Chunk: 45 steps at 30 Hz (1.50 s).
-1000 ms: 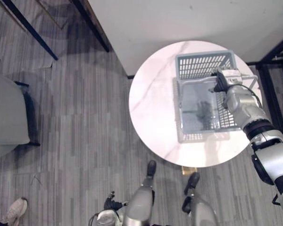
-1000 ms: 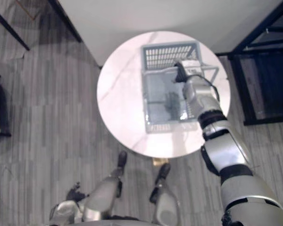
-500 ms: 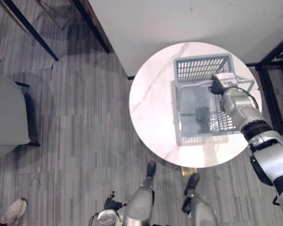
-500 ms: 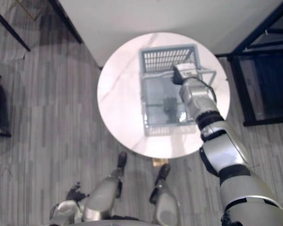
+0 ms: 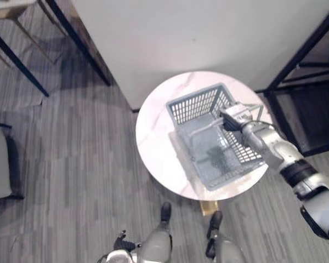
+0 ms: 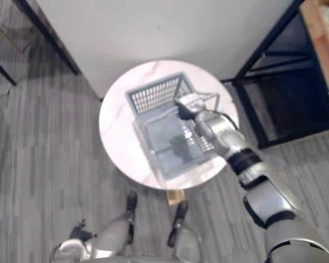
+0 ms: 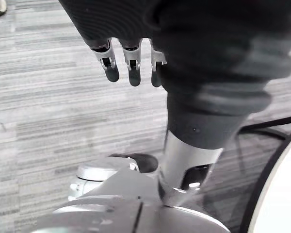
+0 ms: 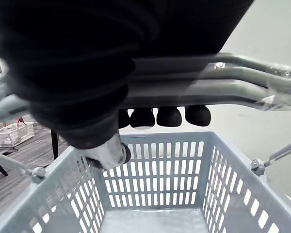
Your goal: Pick vegetable in the basket
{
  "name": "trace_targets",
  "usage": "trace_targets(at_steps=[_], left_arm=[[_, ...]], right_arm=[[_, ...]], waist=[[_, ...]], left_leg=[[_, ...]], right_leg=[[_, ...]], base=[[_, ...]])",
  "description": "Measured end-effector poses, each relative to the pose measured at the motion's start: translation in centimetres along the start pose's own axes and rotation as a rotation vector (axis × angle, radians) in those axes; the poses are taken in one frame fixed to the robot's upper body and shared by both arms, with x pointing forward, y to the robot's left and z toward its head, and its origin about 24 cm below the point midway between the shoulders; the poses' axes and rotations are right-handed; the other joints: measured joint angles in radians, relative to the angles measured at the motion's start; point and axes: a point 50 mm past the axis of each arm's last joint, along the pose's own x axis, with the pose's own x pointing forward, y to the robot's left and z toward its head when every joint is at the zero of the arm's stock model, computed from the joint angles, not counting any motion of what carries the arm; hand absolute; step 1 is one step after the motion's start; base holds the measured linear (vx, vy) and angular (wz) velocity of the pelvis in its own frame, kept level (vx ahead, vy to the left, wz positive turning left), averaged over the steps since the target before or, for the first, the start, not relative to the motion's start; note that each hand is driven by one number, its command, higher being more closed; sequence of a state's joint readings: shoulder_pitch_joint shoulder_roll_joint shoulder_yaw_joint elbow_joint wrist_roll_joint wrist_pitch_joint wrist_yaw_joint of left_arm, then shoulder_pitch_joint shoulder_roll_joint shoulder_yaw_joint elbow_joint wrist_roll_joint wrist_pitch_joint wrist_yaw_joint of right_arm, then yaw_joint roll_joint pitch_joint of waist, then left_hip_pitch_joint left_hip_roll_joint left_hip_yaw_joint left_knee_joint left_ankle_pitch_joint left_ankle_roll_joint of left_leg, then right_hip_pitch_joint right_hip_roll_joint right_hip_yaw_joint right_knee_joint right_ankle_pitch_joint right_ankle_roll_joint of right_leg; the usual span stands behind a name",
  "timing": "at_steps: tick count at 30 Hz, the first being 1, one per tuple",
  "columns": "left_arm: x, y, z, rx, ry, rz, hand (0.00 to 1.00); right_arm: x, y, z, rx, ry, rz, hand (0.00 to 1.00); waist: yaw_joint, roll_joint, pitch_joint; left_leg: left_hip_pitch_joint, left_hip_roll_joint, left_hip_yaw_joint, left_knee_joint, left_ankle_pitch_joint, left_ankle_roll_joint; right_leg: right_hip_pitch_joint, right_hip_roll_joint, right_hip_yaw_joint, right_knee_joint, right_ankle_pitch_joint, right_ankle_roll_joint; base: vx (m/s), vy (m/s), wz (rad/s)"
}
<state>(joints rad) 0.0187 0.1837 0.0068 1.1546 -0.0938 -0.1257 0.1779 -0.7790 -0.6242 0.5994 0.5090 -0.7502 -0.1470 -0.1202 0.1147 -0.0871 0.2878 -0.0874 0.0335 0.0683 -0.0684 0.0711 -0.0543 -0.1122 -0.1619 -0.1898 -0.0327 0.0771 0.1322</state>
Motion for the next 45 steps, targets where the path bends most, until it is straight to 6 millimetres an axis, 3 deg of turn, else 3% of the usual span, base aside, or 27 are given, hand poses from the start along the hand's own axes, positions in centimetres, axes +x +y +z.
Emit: trace_targets(at_steps=[5,9,17,21,31,34,37,40,41,42,43,44,45], left_arm=[[-0.5,0.6,-2.1,0.041,0.055,0.001,0.0],[-0.8,0.8,-3.2,0.063,0.088,-0.004,0.0],[-1.0,0.4,-3.5,0.094,0.092,-0.032,0.0],[-1.2,0.4,-4.2,0.106,0.105,-0.033,0.0],[-1.9,0.3,-5.7,0.073,0.148,-0.025,0.0],[-1.8,0.4,-5.5,0.06,0.137,-0.02,0.0],[-1.7,0.5,-4.9,0.056,0.115,-0.016,0.0],[-1.4,1.0,-4.1,0.062,0.083,-0.002,0.0],[-1.2,1.4,-3.9,0.071,0.075,0.006,0.0],[-1.2,0.9,-3.5,0.082,0.064,-0.006,0.0],[-1.0,0.7,-3.0,0.095,0.047,-0.011,0.0],[-0.9,0.9,-2.5,0.096,0.024,-0.007,0.0],[-0.9,1.1,-2.6,0.095,0.031,0.0,0.0]], right_arm=[[-3.5,2.6,-0.6,0.018,-0.01,0.087,1.0],[-7.4,5.7,-1.9,0.081,0.062,0.194,1.0],[-15.9,9.7,-5.7,0.23,0.386,0.286,1.0],[-18.2,10.8,-7.0,0.285,0.54,0.281,1.0],[-19.6,12.8,-6.7,0.372,0.647,0.292,1.0],[-20.3,12.7,-7.5,0.378,0.706,0.263,1.0],[-21.2,12.9,-7.9,0.394,0.772,0.24,1.0],[-21.5,12.5,-8.2,0.41,0.835,0.188,1.0],[-21.2,12.4,-7.9,0.414,0.829,0.174,1.0],[-21.0,12.4,-7.8,0.418,0.83,0.166,1.0],[-20.8,12.6,-7.6,0.426,0.829,0.164,1.0],[-20.6,13.0,-7.1,0.446,0.826,0.168,1.0],[-20.6,13.1,-6.9,0.451,0.825,0.168,1.0]], waist=[[-0.031,-0.004,-0.072],[-0.057,0.003,-0.116],[-0.093,0.039,-0.153],[-0.119,0.053,-0.181],[-0.116,0.057,-0.206],[-0.112,0.055,-0.205],[-0.119,0.056,-0.203],[-0.139,0.046,-0.198],[-0.137,0.041,-0.193],[-0.137,0.069,-0.183],[-0.139,0.092,-0.162],[-0.141,0.09,-0.138],[-0.139,0.082,-0.137]], left_leg=[[0.038,0.001,0.04,-0.001,-0.018,-0.009],[0.051,0.009,0.066,-0.002,-0.023,-0.01],[0.074,0.009,0.077,-0.01,-0.027,-0.004],[0.105,0.011,0.087,-0.025,-0.028,-0.005],[0.141,0.025,0.15,-0.019,-0.051,-0.018],[0.07,0.028,0.193,0.152,-0.145,-0.004],[0.003,0.048,0.218,0.299,-0.224,0.007],[-0.095,0.068,0.277,0.445,-0.308,0.033],[-0.111,0.082,0.326,0.456,-0.309,0.071],[-0.118,0.115,0.352,0.453,-0.307,0.085],[-0.118,0.151,0.361,0.448,-0.3,0.087],[-0.075,0.168,0.39,0.384,-0.26,0.087],[-0.058,0.168,0.41,0.36,-0.245,0.09]], right_leg=[[0.014,0.001,0.045,-0.004,0.003,0.003],[0.014,0.004,0.069,-0.006,-0.003,0.003],[0.037,0.005,0.076,-0.021,0.009,0.008],[0.054,0.013,0.087,-0.021,0.009,0.008],[0.056,0.026,0.149,-0.014,-0.007,-0.003],[0.018,0.018,0.205,0.018,-0.005,0.003],[-0.019,0.021,0.247,0.05,0.0,0.029],[-0.08,0.025,0.312,0.032,0.049,0.107],[-0.09,0.013,0.33,-0.005,0.041,0.16],[-0.106,0.024,0.282,0.043,-0.004,0.107],[-0.141,0.046,0.204,0.197,-0.033,0.028],[-0.142,0.05,0.108,0.416,-0.079,-0.041],[-0.129,0.044,0.086,0.47,-0.095,-0.061]], base=[[-0.02,0.011,-0.27],[-0.01,0.001,-0.18],[0.02,0.01,-0.03],[0.04,0.012,-0.09],[-0.01,-0.006,-0.19],[-0.02,0.046,-0.41],[-0.02,0.083,-0.42],[-0.12,0.171,-0.64],[-0.13,0.132,-0.78],[-0.2,0.196,-0.83],[-0.13,0.165,-0.8],[-0.12,0.179,-0.7],[-0.11,0.177,-0.81]])
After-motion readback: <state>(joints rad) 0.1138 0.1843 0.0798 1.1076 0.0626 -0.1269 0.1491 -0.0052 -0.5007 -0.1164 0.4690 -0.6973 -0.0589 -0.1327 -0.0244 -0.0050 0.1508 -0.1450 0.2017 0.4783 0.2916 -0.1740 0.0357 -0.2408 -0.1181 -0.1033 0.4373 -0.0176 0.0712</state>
